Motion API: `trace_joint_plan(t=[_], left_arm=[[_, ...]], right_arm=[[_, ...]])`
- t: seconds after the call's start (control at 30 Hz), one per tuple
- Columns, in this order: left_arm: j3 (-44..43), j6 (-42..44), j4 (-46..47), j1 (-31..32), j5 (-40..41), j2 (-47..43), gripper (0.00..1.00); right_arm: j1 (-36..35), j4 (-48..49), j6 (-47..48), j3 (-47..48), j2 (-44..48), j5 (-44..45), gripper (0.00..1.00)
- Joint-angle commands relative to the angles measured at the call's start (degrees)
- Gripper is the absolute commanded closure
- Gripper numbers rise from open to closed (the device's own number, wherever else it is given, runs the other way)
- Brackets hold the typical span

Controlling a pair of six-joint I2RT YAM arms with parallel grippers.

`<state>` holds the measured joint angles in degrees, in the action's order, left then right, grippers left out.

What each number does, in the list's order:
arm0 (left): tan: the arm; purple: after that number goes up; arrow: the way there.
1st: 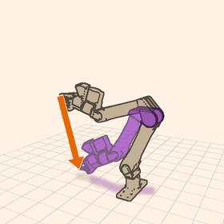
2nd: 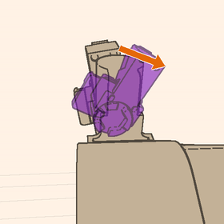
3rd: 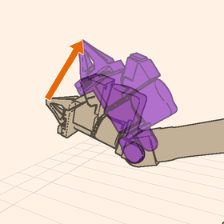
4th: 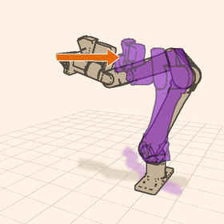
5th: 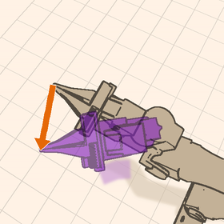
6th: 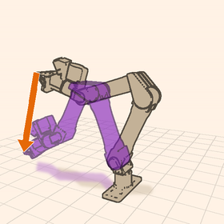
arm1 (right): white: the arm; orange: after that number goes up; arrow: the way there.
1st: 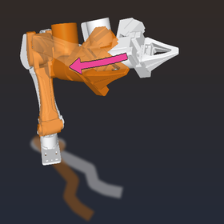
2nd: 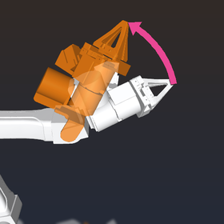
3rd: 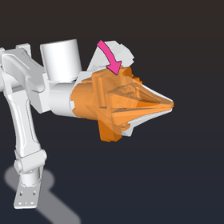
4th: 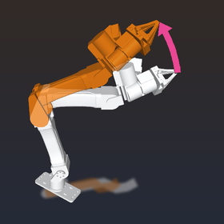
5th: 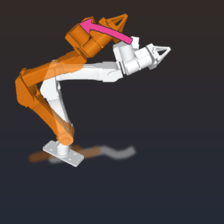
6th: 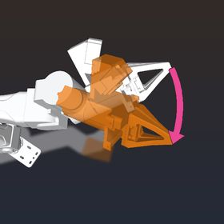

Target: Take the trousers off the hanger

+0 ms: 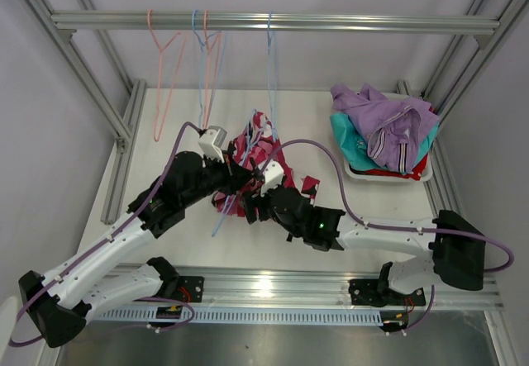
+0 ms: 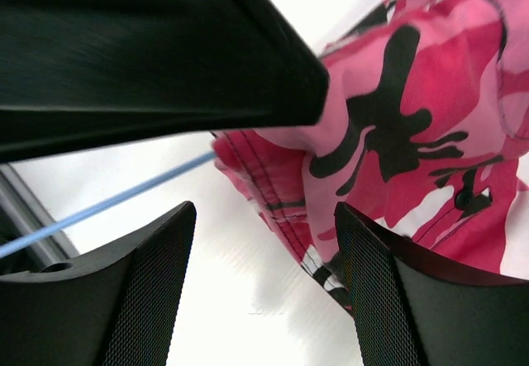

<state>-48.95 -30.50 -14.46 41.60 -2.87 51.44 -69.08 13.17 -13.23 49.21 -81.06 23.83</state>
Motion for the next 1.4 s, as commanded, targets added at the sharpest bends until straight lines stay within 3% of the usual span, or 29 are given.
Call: trace_joint_plan(t=[0.0, 0.6, 0.93, 1.37], left_arm=[[-1.5, -0.2, 6.8, 0.1, -1.7, -0.4, 0.99], [-1.7, -0.1, 6.5, 0.1, -1.5, -0.5, 1.0], [-1.7, -0.2, 6.5, 0.2, -1.8, -0.5, 0.99], [-1.7, -0.2, 6.6, 0.1, -2.0, 0.0, 1.0]], right_arm=[[-1.1, -0.9, 1.5, 1.1, 4.1, 2.8, 0.28], [3.2, 6.0, 2.2, 1.8, -3.5, -1.2, 0.27], [5.0, 9.2, 4.9, 3.8, -6.7, 4.1, 0.28], [9.7, 14.0, 6.4, 3.2, -6.2, 3.9, 0.34]])
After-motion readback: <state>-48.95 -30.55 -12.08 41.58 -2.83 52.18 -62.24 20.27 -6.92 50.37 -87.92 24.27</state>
